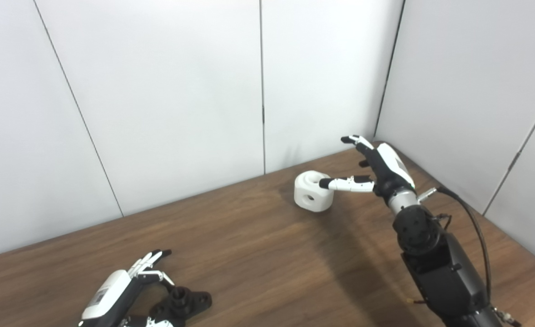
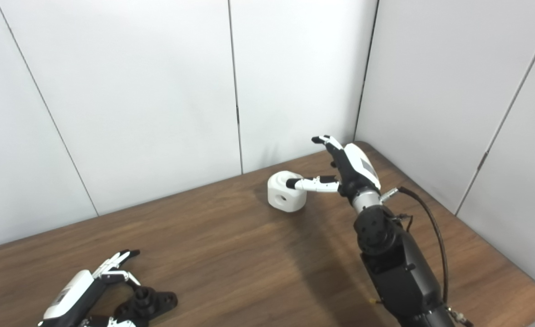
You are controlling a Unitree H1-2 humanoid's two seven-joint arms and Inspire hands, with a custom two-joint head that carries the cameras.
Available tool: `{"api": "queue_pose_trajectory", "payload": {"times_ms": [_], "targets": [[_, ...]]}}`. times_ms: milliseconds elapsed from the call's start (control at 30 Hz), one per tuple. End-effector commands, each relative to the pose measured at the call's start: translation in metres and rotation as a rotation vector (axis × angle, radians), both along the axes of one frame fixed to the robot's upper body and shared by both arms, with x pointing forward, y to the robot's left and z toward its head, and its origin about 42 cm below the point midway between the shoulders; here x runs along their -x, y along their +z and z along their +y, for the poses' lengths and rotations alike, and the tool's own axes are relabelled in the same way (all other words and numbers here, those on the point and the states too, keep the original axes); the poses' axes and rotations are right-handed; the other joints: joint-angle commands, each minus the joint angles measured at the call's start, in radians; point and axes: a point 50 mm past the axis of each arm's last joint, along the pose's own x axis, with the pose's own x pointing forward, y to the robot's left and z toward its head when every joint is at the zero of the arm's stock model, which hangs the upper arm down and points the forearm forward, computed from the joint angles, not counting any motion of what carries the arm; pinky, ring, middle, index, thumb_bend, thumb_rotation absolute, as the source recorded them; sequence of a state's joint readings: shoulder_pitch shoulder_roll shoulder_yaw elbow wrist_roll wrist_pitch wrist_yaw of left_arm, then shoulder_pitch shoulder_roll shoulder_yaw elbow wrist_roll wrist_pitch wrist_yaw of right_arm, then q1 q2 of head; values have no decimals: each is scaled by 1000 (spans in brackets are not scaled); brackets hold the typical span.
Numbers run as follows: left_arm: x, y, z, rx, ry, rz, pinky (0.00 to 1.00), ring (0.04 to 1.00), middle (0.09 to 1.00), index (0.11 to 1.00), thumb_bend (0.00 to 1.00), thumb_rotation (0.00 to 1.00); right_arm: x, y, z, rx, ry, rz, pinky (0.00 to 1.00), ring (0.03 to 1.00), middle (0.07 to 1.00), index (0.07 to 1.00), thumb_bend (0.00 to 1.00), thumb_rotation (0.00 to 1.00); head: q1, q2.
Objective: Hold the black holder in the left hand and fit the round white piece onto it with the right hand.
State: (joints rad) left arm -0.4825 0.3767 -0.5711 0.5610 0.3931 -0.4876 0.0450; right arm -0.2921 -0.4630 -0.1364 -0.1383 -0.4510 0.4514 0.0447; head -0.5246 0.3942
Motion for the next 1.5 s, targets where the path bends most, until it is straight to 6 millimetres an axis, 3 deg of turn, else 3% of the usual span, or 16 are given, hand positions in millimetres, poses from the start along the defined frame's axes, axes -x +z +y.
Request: {"api": "queue_pose_trajectory", "payload": {"times_ms": [0,500,1467], "targets": [[42,-59,39,-123,62,166,1000,1000,956,483,524,56,-6,11,4,5,22,-55,748,898,955,884,960,487,0,1],[47,-62,45,-104,72,198,1000,1000,954,483,524,55,-20,-14,6,-68,46,4,838,942,977,917,995,497,17,10],[47,-57,46,-112,65,181,1000,1000,951,483,524,55,-46,-40,6,-176,10,-6,751,897,948,922,959,417,52,9]]}}
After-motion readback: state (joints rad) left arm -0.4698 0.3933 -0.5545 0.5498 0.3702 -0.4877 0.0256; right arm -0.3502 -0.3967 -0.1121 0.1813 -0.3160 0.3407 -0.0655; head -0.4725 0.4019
